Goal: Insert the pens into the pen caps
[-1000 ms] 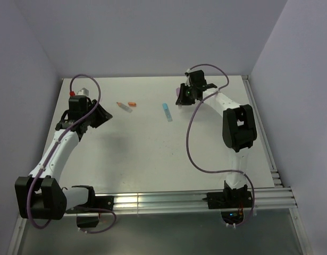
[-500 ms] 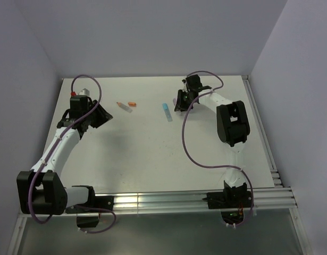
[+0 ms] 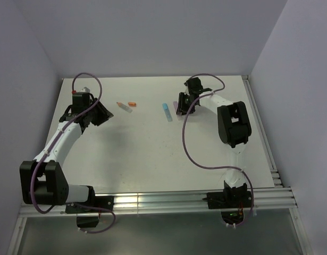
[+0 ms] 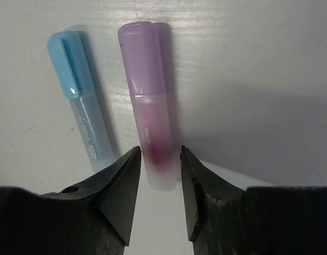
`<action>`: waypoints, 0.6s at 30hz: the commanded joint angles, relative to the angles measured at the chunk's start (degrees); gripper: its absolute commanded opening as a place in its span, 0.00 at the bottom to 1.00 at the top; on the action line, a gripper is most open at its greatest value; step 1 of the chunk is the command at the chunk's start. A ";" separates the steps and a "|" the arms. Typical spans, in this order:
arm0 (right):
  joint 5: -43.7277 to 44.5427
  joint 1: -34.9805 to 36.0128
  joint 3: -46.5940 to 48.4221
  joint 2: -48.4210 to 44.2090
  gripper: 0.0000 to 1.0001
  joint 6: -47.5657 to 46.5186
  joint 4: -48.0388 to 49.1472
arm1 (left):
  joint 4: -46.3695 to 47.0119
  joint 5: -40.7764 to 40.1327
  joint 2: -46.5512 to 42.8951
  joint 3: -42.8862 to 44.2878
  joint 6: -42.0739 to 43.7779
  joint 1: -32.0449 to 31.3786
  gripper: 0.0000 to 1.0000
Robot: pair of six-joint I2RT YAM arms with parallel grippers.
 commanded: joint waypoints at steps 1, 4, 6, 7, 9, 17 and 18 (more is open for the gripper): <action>2.74 -0.28 -1.74 -7.47 0.44 0.50 0.91 | 0.62 -1.74 2.51 4.26 -2.44 0.25 0.39; 2.92 -0.28 -3.33 -11.51 0.45 1.20 2.49 | 0.36 -4.98 6.12 7.07 -4.55 0.17 0.40; 2.57 -0.37 -4.03 -13.36 0.45 1.65 3.11 | -0.52 -8.85 9.62 9.70 -6.39 -0.62 0.40; 2.39 -0.37 -4.29 -15.03 0.46 1.82 3.37 | -0.96 -11.12 10.77 10.84 -7.36 -0.89 0.40; 1.95 -0.37 -4.91 -16.53 0.46 2.44 4.34 | -0.35 -16.99 14.62 13.65 -8.51 -1.85 0.41; -2.09 -0.19 -5.17 -20.23 0.47 3.84 5.83 | -7.64 -27.41 31.25 32.36 -12.64 -6.42 0.49; -2.18 -0.19 -5.35 -20.32 0.47 3.93 5.83 | -8.43 -27.93 34.13 34.13 -12.90 -6.86 0.49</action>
